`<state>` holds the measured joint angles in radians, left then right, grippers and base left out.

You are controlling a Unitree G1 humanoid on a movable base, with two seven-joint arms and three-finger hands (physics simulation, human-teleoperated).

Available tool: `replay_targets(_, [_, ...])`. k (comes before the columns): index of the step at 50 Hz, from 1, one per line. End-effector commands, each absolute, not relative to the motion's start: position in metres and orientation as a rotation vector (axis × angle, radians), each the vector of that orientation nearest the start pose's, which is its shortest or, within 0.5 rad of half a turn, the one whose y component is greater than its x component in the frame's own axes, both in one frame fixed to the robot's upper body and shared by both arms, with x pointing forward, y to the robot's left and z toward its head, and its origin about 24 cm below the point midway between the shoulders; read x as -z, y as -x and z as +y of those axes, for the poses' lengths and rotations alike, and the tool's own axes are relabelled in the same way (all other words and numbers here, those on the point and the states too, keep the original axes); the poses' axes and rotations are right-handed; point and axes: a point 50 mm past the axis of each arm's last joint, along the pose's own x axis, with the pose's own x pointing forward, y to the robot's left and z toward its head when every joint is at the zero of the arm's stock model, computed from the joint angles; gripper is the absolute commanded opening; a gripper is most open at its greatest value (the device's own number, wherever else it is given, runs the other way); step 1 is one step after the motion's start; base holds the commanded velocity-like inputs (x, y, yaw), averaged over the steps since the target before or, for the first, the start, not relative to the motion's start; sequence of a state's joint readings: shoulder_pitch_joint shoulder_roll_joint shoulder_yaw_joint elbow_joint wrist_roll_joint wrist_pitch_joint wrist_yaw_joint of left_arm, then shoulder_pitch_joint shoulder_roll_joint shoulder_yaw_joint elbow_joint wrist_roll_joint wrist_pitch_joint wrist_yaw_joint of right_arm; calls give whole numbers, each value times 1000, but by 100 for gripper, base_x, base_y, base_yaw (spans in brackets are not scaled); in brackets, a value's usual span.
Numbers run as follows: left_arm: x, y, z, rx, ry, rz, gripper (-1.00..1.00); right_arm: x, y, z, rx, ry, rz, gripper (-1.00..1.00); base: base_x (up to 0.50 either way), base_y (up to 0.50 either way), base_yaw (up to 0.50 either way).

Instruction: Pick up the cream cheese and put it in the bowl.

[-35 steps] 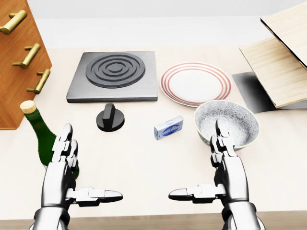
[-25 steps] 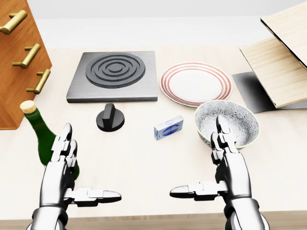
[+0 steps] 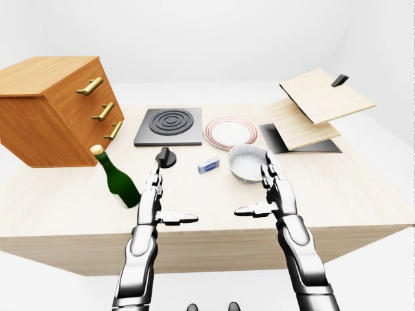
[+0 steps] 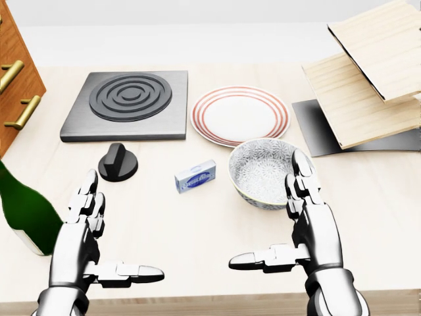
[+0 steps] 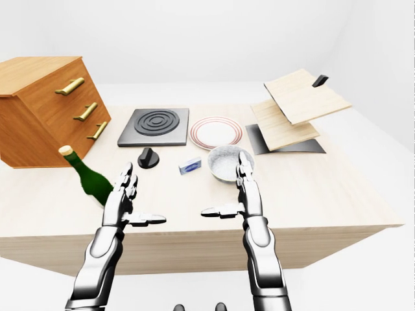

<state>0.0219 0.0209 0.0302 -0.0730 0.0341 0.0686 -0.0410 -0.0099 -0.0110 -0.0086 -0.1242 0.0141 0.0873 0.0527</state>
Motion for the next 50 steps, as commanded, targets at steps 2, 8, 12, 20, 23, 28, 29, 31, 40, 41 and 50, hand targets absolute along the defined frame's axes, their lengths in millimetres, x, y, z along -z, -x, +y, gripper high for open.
replay_targets(2, [-47, -248, 161, 6, -59, 19, 100, -68, -254, -147, -59, 2, -60, 100, 0, -25, 0])
replay_targets(8, [-48, -248, 161, 7, -61, 20, 100, -64, -254, -146, -67, -4, -47, 100, 0, -25, 0])
replay_targets(12, [-48, -248, 160, 12, -50, 26, 100, -63, -255, -146, -72, -8, -39, 100, 0, -25, 0])
replay_targets(20, [-46, -250, 158, 17, -36, 32, 100, -61, -255, -144, -81, -19, -31, 100, 0, -18, 0])
replay_targets(23, [-43, -255, 156, 13, -40, 45, 100, -63, -257, -142, -83, -16, -40, 100, 0, 0, 0])
replay_targets(28, [-61, -269, 152, 4, -57, -25, 100, -106, -258, -144, -78, 7, -220, 100, 0, 0, 0])
replay_targets(29, [-68, -275, 151, 6, -65, -50, 100, -119, -258, -145, -73, 19, -279, 100, 0, 0, 0])
replay_targets(31, [-82, -282, 148, 27, -70, -101, 100, -139, -258, -149, -66, 25, -362, 100, 0, 0, 0])
replay_targets(40, [-141, -319, 138, 77, -67, -288, 100, -153, -295, -168, -23, 20, -370, 100, 0, 0, 0])
replay_targets(41, [-150, -330, 138, 83, -72, -298, 100, -163, -301, -170, -19, 21, -397, 100, 0, 0, 0])
replay_targets(50, [-171, -378, 141, 46, -115, -231, 100, -169, -328, -179, -3, 16, -361, 100, 0, 0, 0])
